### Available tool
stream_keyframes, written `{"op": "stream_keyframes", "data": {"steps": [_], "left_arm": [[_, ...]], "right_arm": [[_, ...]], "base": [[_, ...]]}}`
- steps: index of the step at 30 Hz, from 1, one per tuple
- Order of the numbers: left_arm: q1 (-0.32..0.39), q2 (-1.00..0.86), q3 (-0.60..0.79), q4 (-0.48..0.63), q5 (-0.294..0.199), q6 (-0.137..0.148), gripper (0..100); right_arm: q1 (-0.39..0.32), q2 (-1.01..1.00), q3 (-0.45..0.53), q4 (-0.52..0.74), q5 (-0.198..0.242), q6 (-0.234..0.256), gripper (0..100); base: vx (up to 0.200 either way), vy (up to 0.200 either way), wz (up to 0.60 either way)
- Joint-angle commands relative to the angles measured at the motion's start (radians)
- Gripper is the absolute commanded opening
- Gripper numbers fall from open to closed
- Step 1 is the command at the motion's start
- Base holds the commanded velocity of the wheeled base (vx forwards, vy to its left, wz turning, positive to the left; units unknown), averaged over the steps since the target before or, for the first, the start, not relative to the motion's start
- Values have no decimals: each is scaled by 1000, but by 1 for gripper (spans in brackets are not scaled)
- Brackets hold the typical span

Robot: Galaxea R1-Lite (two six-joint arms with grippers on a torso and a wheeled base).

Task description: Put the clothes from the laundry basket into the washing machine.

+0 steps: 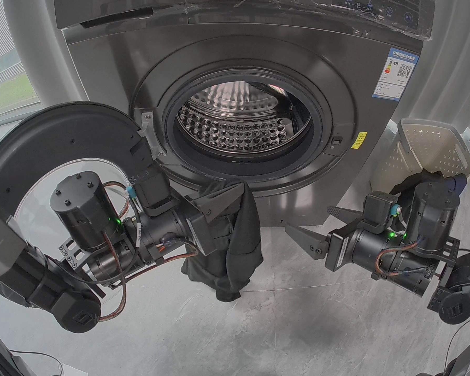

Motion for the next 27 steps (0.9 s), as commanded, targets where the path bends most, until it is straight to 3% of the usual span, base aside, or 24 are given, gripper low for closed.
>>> {"op": "stream_keyframes", "data": {"steps": [1, 10, 20, 27], "left_arm": [[5, 3, -3, -2, 14, -1, 0], [5, 12, -18, -1, 38, -1, 0], [3, 55, -76, -1, 103, -1, 0], [2, 69, -81, -1, 112, 0, 0]], "right_arm": [[7, 57, 19, -35, 1, -18, 100], [30, 166, 3, -199, 1, -55, 100], [73, 239, -54, -268, 10, -61, 100], [91, 299, -125, -296, 9, -58, 100]], "base": [[0, 0, 0], [0, 0, 0], [0, 0, 0], [0, 0, 0]]}}
